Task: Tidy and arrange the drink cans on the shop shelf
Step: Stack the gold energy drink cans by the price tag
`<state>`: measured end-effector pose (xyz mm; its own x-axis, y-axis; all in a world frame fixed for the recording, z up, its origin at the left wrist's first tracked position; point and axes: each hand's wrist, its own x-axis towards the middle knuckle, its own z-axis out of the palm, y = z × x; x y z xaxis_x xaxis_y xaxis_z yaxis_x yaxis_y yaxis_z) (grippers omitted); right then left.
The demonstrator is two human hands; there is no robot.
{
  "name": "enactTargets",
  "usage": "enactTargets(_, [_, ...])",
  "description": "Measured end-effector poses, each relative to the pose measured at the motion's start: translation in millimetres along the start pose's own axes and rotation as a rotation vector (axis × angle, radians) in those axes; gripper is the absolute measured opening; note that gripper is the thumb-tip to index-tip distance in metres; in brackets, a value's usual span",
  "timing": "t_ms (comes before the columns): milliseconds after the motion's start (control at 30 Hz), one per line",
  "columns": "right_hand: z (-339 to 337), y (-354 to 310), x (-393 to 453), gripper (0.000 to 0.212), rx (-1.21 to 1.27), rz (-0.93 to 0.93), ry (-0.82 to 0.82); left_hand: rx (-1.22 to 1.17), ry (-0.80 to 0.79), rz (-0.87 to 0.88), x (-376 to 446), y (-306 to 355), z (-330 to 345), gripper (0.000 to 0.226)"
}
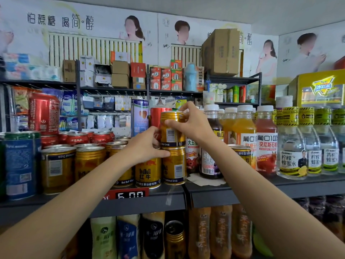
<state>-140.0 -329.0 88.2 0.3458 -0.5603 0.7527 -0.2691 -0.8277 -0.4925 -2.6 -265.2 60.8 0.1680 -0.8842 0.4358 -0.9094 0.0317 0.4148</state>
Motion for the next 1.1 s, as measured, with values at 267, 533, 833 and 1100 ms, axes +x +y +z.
enactTargets(267, [-21,2,7,0.046,-0.243,-0.021,-0.071,0.185,0.024,-0.008,11,15,3,0.08])
enactTargets(533, [-38,6,7,0.035,-0.334,-0.067,-0.124,0.253,0.064,0.016,22,26,15,0.074])
enactTargets(833, [-35,-4,5,0.035,-0.337,-0.135,-0.19,0.376,-0.034,-0.021,22,23,15,0.093])
enactTargets(1100, [-26,3,3,0.06,-0.327,-0.128,-0.216,0.221,-0.139,-0.069,29,14,6,0.097])
